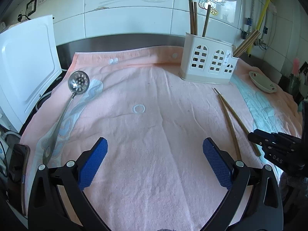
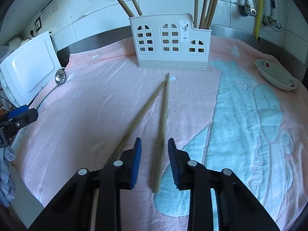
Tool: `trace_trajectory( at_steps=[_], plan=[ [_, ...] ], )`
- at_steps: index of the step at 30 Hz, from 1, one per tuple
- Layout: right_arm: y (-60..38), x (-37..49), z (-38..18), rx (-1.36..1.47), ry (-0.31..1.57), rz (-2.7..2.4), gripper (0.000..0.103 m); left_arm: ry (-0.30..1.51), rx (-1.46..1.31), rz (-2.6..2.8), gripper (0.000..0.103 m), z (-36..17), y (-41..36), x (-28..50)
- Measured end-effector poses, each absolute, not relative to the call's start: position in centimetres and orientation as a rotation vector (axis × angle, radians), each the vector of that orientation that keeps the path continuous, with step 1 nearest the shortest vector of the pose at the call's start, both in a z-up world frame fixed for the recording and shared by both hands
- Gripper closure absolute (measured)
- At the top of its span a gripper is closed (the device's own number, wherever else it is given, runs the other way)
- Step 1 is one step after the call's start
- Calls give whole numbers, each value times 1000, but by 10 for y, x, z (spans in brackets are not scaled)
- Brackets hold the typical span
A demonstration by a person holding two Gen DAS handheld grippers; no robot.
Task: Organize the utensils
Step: 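Grasp a chopstick with the right tool while the left tool grasps another chopstick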
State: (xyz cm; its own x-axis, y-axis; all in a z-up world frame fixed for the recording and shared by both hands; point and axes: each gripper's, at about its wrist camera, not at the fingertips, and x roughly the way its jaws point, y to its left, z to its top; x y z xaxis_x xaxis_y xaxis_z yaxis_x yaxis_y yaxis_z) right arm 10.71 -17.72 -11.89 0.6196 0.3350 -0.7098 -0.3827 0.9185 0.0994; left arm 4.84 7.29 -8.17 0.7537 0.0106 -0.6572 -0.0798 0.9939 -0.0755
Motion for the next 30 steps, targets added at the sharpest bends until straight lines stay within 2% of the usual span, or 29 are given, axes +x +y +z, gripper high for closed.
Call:
trace_trajectory(
  at_steps=[4, 6, 10, 14, 21, 23, 30],
  plan=[
    [-176, 113, -121, -63, 814, 404, 81, 720, -100, 32, 5, -83, 68, 47],
    [-175, 115, -122, -63, 821, 408, 86, 723, -100, 22, 5, -84, 65, 47],
    [-173, 118, -126, -70, 835, 391, 87, 734, -106, -2, 5, -88, 60, 46],
    [-173, 119, -130, -85, 832, 367, 95, 739, -98, -29, 6, -90, 50, 45],
    [-182, 117, -126, -61, 815, 357, 96, 752, -106, -87, 7, -94, 31, 45],
    [-187, 114, -120, -46, 799, 354, 96, 759, -110, -125, 13, -96, 22, 45],
    [-208, 101, -86, -22, 706, 345, 97, 777, -73, -212, 17, -102, -13, 50]
  ],
)
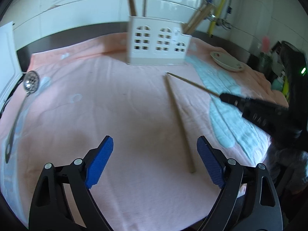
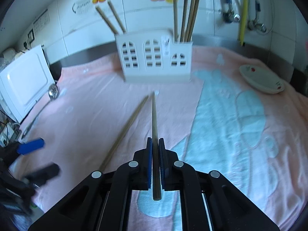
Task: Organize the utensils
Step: 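Grasp a chopstick with the right tool while the left tool grasps another chopstick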
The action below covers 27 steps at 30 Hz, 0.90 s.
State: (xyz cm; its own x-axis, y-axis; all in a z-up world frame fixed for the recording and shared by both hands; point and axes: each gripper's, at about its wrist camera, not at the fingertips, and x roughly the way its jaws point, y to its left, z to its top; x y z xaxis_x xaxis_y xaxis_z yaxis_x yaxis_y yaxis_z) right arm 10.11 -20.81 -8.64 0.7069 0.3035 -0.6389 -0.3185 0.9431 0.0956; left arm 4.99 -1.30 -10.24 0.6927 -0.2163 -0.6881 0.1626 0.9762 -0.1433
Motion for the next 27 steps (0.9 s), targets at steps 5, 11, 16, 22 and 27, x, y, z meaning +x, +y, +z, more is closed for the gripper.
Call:
trace_trajectory(
  at_steps=[5, 11, 16, 22, 27],
  plan=[
    [-221, 91, -61, -6, 633, 343, 97, 810, -74, -273, 41, -113, -32, 60],
    [-231, 83, -40, 4, 578, 347, 97, 869, -134, -319, 71, -126, -43, 75],
    [-237, 79, -32, 6, 553, 345, 97, 887, -123, -318, 85, -134, -53, 83],
    [-239, 78, -30, 4, 547, 347, 97, 890, -94, -289, 94, -135, -57, 89],
    [-240, 78, -29, 2, 546, 342, 97, 877, -65, -262, 96, -127, -55, 87]
  ],
)
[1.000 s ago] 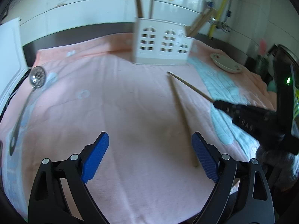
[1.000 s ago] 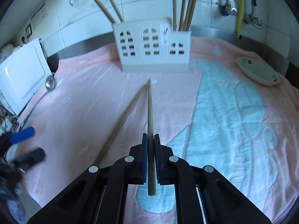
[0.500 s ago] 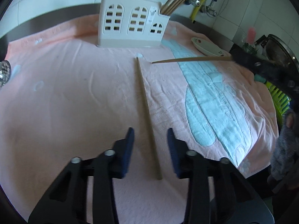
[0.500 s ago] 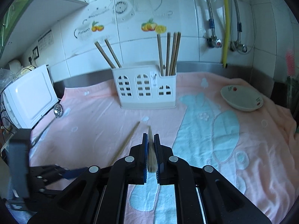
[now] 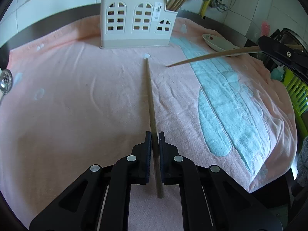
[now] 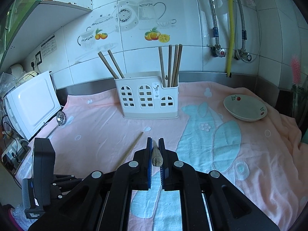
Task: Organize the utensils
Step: 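Grasp a chopstick with the right tool while the left tool grasps another chopstick, then raise the held chopsticks upright over the white holder with both tools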
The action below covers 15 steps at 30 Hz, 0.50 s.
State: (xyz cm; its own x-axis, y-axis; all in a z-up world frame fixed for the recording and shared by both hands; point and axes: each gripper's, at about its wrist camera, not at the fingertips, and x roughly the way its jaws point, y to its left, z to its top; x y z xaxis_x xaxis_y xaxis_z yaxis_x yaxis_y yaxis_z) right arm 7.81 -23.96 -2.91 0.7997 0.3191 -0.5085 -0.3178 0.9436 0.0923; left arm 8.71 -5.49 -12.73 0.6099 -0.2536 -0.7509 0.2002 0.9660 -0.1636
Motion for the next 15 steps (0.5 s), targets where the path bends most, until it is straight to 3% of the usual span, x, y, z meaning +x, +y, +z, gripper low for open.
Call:
trace_trajectory(
  at_steps=[15],
  plan=[
    [-231, 89, -13, -66, 552, 363, 97, 641, -23, -272, 98, -33, -28, 80]
  ],
)
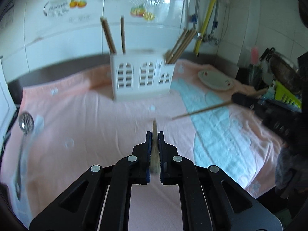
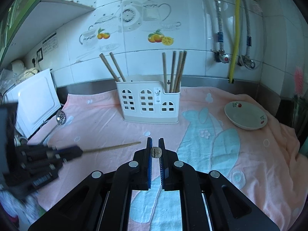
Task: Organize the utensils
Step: 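Raise the held chopsticks upright over the white holder with both tools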
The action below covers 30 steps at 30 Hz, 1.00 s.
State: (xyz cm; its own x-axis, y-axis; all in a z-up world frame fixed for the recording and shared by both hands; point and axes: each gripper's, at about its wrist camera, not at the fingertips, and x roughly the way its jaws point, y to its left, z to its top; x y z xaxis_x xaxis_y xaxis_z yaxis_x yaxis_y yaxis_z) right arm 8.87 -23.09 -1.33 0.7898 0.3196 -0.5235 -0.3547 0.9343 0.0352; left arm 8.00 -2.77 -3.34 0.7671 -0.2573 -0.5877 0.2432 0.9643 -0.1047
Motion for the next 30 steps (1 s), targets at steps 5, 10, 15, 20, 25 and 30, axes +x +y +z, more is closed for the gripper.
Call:
trace_trajectory(
  at_steps=[5, 10, 15, 20, 25, 30],
  plan=[
    [-223, 99, -3, -135, 567, 385, 97, 608, -1, -301, 98, -11, -27, 86],
    [-223, 116, 17, -134, 592, 423, 97, 613, 19, -314, 98, -1, -28, 100],
    [-225, 134, 49, -97, 595, 456, 97, 607, 25, -339, 98, 16, -30, 117],
    [-223, 155, 84, -100, 584, 468, 97, 576, 24, -354, 98, 44, -30, 135],
    [-218, 173, 112, -121, 561, 464, 97, 531, 18, -358, 98, 75, -29, 152],
    [-212, 188, 143, -128, 522, 472, 97, 467, 21, -346, 98, 116, -27, 174]
  ],
)
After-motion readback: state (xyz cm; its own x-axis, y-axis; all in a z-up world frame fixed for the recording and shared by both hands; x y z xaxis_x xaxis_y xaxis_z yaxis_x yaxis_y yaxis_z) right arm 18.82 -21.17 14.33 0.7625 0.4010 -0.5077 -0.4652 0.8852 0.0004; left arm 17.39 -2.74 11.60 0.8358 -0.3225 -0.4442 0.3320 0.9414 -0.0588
